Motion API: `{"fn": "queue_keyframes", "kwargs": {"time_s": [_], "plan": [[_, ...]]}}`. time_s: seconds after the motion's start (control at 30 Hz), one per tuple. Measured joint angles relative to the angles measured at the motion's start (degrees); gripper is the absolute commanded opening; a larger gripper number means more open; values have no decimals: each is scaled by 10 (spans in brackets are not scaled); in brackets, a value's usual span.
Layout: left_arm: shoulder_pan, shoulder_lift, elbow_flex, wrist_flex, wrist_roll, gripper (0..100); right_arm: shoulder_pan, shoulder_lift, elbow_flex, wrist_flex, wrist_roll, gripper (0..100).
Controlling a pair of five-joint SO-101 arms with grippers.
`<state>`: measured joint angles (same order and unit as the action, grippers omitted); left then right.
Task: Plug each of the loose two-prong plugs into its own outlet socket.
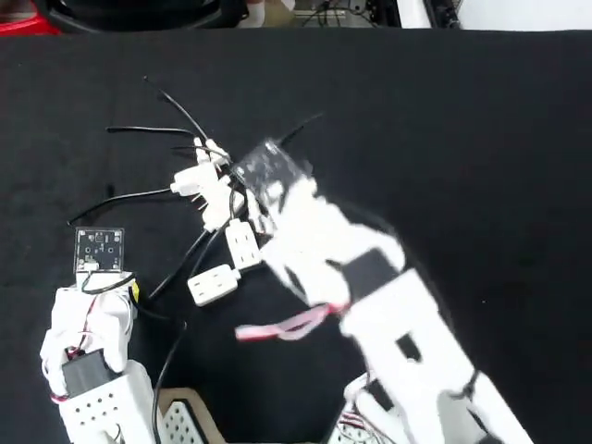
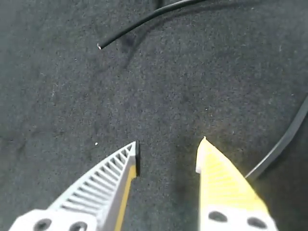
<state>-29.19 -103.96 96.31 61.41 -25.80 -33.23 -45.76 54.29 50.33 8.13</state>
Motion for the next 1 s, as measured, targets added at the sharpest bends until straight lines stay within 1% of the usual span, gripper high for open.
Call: {"fn": "queue_keyframes", "kwargs": {"time_s": [0.07, 0.13, 0.2, 0.27, 0.47, 0.57, 0.7, 0.83, 1.0], "plan": [[0, 0, 0, 0, 0, 202, -23, -4, 74, -92, -44, 12], [0, 0, 0, 0, 0, 202, -55, 6, 120, -174, -70, 12], [0, 0, 0, 0, 0, 202, -88, 30, 132, -221, -86, 13], [0, 0, 0, 0, 0, 202, -115, 62, 132, -236, -113, 13], [0, 0, 0, 0, 0, 202, -148, 166, 102, -270, -203, 13], [0, 0, 0, 0, 0, 202, -149, 200, 98, -305, -235, 14], [0, 0, 0, 0, 0, 202, -152, 206, 99, -342, -275, 15], [0, 0, 0, 0, 0, 202, -152, 200, 127, -379, -295, 16], [0, 0, 0, 0, 0, 202, -153, 196, 158, -411, -296, 16]]}}
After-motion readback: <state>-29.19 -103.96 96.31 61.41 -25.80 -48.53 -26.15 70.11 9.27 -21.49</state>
